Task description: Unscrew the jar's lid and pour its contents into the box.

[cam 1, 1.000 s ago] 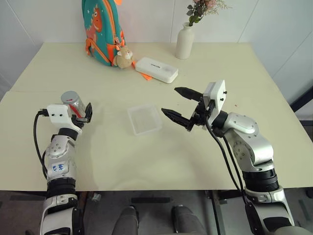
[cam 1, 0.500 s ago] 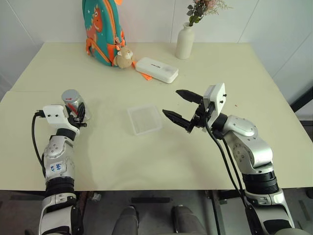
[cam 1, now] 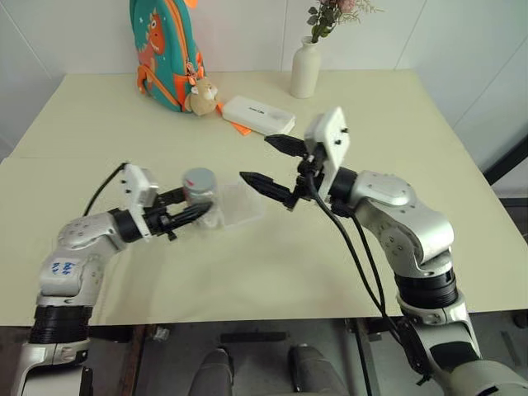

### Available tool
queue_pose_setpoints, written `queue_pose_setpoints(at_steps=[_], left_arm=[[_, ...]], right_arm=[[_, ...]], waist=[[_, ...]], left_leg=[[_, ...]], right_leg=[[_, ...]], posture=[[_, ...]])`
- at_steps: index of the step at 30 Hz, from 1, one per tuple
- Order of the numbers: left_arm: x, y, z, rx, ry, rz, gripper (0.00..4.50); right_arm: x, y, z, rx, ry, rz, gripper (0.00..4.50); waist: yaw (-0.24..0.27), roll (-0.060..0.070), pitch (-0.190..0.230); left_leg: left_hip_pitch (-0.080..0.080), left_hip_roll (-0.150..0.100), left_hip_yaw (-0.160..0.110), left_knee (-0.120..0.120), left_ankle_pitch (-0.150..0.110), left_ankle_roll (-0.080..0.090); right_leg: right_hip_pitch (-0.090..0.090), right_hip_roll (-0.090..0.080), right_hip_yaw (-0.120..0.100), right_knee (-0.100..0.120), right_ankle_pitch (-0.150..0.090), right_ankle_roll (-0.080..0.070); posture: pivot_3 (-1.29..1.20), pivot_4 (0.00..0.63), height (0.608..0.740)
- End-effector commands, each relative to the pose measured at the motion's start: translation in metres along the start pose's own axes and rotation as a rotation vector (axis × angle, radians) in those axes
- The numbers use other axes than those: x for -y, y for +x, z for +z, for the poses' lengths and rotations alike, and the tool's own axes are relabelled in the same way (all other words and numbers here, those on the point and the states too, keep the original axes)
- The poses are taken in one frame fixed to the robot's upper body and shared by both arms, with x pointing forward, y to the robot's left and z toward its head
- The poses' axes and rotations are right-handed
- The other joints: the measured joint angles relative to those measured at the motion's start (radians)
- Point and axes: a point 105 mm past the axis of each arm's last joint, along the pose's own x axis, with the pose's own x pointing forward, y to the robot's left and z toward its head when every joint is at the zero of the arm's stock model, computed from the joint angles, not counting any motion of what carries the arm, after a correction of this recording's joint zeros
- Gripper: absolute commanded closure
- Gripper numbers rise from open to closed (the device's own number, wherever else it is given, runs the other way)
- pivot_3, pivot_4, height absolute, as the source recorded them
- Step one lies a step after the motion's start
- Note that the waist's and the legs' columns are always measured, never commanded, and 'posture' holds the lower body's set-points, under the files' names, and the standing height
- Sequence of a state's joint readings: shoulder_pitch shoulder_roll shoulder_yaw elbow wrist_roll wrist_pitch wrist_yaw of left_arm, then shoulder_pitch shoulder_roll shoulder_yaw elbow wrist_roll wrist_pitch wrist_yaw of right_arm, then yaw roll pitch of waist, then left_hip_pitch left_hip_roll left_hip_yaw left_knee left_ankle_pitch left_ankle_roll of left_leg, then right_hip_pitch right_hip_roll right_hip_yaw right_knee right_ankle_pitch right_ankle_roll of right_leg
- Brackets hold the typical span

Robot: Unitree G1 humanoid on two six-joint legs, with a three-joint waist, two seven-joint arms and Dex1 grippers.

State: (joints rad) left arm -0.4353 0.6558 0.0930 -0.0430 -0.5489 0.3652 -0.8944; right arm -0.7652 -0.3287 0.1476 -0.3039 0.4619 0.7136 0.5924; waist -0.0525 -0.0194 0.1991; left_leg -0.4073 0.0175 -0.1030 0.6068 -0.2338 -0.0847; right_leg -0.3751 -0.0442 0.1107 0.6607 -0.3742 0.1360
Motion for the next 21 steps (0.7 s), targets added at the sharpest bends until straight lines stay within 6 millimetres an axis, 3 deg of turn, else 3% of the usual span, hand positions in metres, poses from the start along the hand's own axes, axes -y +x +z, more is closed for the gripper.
queue_pose_setpoints(at_steps=[1,6,21], left_arm=[[0.009,0.016,0.013,0.023,0.053,-0.061,2.61],[0.014,0.026,0.017,0.054,0.057,-0.088,2.61],[0.021,0.033,0.024,0.103,0.056,-0.090,2.61]], right_arm=[[-0.001,0.004,0.012,0.031,0.018,-0.005,0.00],[-0.006,0.008,0.009,0.008,0.030,0.006,0.00],[-0.015,0.014,0.008,-0.009,0.084,0.047,0.00]], waist=[[-0.001,0.000,0.000],[-0.008,0.000,0.000],[-0.005,0.000,0.000]], left_leg=[[0.000,0.000,0.000,-0.001,0.000,0.000],[-0.001,0.000,0.001,-0.002,0.000,0.000],[-0.001,0.001,0.001,-0.002,0.000,0.000]], right_leg=[[0.000,0.000,0.000,-0.001,0.000,0.000],[-0.002,0.000,0.001,-0.002,-0.001,-0.001],[-0.002,0.001,0.001,-0.001,-0.001,-0.002]], posture=[[0.00,0.150,0.740],[0.00,0.150,0.740],[0.00,0.150,0.740]])
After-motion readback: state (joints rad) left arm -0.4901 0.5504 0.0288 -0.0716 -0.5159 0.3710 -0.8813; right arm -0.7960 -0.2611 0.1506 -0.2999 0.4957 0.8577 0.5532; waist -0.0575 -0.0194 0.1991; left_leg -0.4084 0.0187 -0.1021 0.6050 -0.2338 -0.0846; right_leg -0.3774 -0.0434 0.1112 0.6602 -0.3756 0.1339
